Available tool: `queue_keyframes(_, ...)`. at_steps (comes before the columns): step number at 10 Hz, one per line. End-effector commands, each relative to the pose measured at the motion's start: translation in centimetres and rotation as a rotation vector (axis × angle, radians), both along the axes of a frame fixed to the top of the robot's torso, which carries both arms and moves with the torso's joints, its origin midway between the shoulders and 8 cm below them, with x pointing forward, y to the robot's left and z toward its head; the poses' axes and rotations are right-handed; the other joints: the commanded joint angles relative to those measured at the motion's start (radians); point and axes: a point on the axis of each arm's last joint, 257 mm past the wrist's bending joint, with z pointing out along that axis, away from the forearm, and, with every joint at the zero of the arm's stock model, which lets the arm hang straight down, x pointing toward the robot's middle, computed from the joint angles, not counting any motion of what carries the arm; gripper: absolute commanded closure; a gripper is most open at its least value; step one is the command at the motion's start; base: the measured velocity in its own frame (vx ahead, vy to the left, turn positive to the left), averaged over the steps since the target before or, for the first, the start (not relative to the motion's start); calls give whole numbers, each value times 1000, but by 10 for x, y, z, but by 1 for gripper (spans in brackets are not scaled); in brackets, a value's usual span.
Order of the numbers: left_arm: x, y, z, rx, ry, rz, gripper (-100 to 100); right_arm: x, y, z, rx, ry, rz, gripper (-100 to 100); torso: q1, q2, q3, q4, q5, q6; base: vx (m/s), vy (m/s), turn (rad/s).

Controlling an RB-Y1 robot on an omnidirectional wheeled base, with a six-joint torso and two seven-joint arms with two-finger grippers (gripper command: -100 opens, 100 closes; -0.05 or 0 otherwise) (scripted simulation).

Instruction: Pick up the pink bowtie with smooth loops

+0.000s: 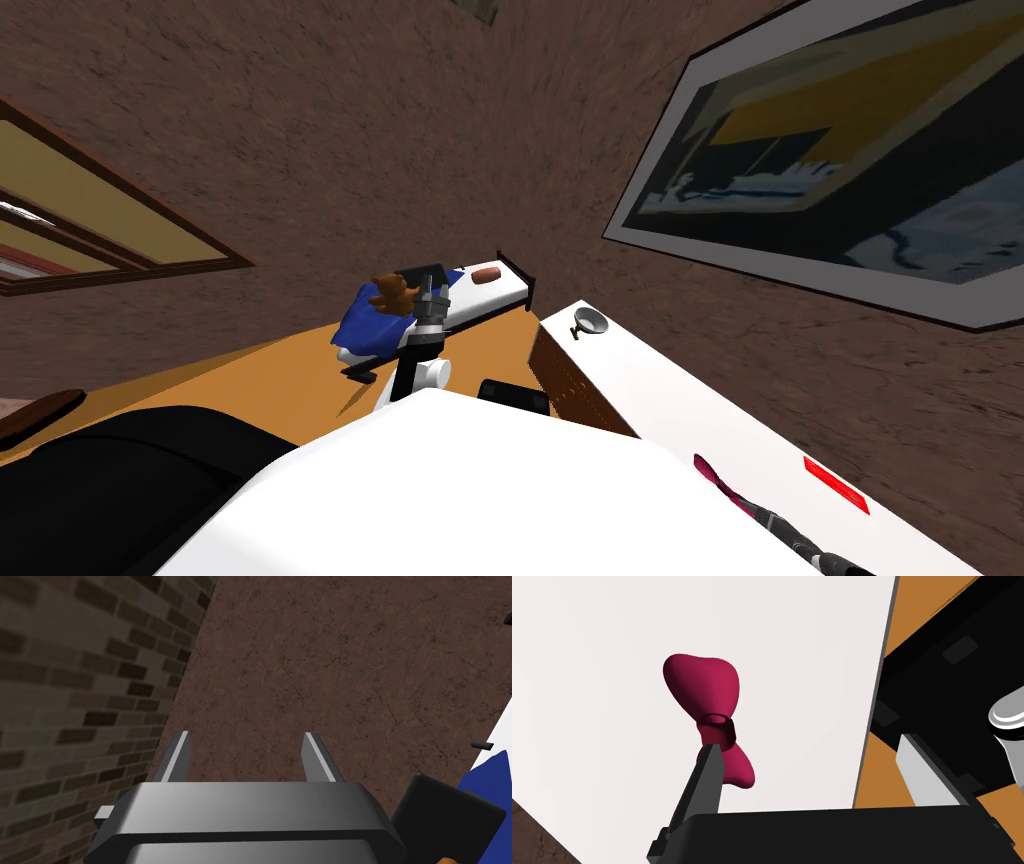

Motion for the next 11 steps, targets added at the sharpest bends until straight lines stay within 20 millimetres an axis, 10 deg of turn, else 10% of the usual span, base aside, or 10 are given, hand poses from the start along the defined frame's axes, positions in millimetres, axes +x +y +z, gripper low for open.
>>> queue_keyframes(1, 0, 0, 0, 0, 0, 0, 0, -10, -15, 1, -41, 32, 25, -100, 0, 0, 0, 0, 0, 0, 79, 6, 123)
queue_keyframes(6, 0, 0, 0, 0, 0, 0, 0, -28, -37, 0, -95, 82, 58, -100, 0, 0, 0, 0, 0, 0, 85, -5, 83)
queue_keyframes(7, 0, 0, 0, 0, 0, 0, 0, -29, -37, 0, -97, 84, 61, 0, 0, 3, 1, 1, 0, 1, 7, -1, -2)
queue_keyframes(8, 0, 0, 0, 0, 0, 0, 0, -34, -39, -4, -96, 84, 27, -100, 0, 5, 3, 1, 0, 1, -46, 3, 227)
queue_keyframes(11, 0, 0, 0, 0, 0, 0, 0, -46, -43, -14, -93, 86, -40, -100, 0, 14, 8, 3, 0, 0, -123, -5, 262)
